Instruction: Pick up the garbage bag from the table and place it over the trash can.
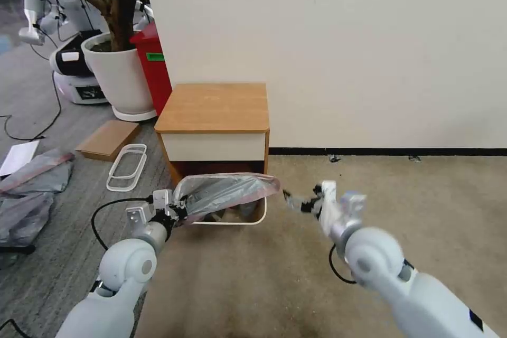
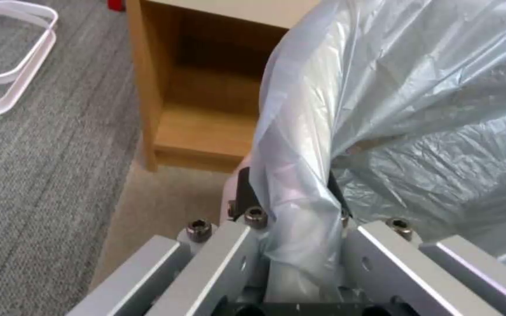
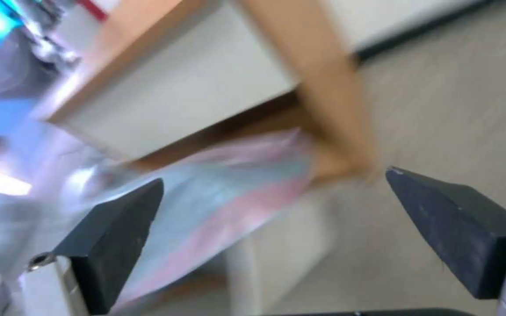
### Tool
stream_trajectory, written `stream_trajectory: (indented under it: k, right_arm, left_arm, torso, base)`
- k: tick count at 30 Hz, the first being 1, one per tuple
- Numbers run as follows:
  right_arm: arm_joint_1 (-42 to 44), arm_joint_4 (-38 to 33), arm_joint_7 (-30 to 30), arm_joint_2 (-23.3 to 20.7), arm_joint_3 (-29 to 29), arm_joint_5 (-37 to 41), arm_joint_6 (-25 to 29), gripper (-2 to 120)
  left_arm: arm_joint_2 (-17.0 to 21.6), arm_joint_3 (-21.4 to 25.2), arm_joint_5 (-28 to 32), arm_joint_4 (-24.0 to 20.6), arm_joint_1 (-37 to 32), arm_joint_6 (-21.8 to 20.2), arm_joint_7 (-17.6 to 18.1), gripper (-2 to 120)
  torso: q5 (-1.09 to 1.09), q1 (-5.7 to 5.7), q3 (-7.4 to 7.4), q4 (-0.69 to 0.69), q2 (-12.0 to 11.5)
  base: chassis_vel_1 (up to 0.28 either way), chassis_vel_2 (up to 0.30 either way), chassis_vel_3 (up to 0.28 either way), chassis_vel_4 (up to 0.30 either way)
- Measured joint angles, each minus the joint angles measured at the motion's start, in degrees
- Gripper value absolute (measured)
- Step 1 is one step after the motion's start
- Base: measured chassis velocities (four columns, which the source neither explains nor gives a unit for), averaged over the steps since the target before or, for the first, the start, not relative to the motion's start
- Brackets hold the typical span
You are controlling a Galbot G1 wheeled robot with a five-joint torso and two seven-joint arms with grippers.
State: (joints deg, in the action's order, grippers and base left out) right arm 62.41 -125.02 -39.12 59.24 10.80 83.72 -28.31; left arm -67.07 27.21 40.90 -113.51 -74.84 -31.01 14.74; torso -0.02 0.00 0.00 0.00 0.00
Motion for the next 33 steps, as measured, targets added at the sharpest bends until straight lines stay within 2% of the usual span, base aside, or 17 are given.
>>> stream_trajectory:
  k: [1,4,5,12,17,33]
  right_arm:
    - [0.1,-1.1,-2.5,1.3,1.1,5.3,-1.3,96]
    - [0.5,-1.5,-5.0,3.9,1.5,9.8,-2.2,95]
    - [0.5,-1.5,-5.0,3.9,1.5,9.8,-2.2,95]
    - [1.2,-0.8,-9.0,12.0,-1.1,13.9,-3.1,88]
    - [0.4,1.2,-9.4,13.7,-1.8,14.2,-3.0,85]
    - [-1.7,7.6,-7.3,15.0,-1.4,11.6,-2.0,81]
  left_arm:
    - [-0.2,0.0,0.0,0.0,0.0,0.0,-0.1,2]
    - [-0.3,0.0,-0.1,-0.1,-0.2,0.1,-0.5,2]
    - [-0.3,0.0,-0.1,-0.1,-0.2,0.1,-0.5,2]
    - [-1.0,0.3,-0.2,-1.0,-0.7,0.3,-0.9,2]
    - [-1.3,0.3,-0.2,-1.5,-1.1,0.3,-0.9,2]
    - [-2.0,0.0,-0.4,-2.9,-2.0,0.2,-0.9,2]
  torso:
    - [0.0,0.0,0.0,0.0,0.0]
    - [0.02,0.0,0.0,0.0,0.0]
    - [0.02,0.0,0.0,0.0,0.0]
    - [0.01,0.0,0.0,0.01,0.0]
    - [0.01,0.0,0.0,0.0,0.0]
    - [0.02,0.0,0.0,0.0,0.0]
  base:
    - [0.0,0.0,0.0,0.0]
    - [0.0,0.0,0.0,0.0]
    - [0.0,0.0,0.0,0.0]
    - [0.0,0.0,0.0,0.0]
    - [0.0,0.0,0.0,0.0]
    - [0.0,0.0,0.0,0.0]
